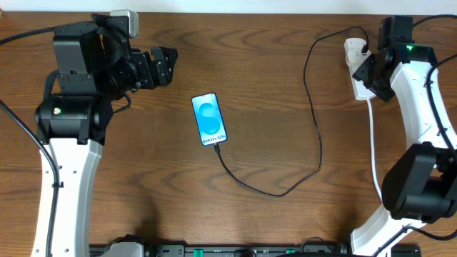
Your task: Plug charger to phone and switch on socket
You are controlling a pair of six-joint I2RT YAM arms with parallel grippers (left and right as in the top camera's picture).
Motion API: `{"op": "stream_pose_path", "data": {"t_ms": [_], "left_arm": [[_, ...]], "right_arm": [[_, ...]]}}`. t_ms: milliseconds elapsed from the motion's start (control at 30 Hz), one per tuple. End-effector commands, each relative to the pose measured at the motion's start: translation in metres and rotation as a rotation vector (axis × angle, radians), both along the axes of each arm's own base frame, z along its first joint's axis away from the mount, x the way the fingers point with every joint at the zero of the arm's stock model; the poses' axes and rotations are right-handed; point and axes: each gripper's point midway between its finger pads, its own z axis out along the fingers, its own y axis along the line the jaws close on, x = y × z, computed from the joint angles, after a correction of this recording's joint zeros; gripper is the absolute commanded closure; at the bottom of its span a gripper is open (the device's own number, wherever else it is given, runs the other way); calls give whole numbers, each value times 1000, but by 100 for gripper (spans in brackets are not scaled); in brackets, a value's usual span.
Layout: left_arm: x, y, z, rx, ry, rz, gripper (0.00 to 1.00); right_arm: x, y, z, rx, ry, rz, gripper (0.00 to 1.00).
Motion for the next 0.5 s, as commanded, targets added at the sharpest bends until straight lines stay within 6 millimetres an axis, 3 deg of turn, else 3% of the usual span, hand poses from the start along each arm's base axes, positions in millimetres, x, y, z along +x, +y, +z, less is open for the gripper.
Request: {"op": "stream_pose_path", "data": {"t_ms": [0,200,467], "left_arm": [[4,3,5,6,-14,14,11],[4,3,5,5,-13,14,11],[4,3,5,5,-15,14,11]], "right_arm": [[-3,-9,7,-42,-8,-21,38],[-2,-15,1,-43,0,-34,41],[1,-22,-24,-30,43,-49,43]]}}
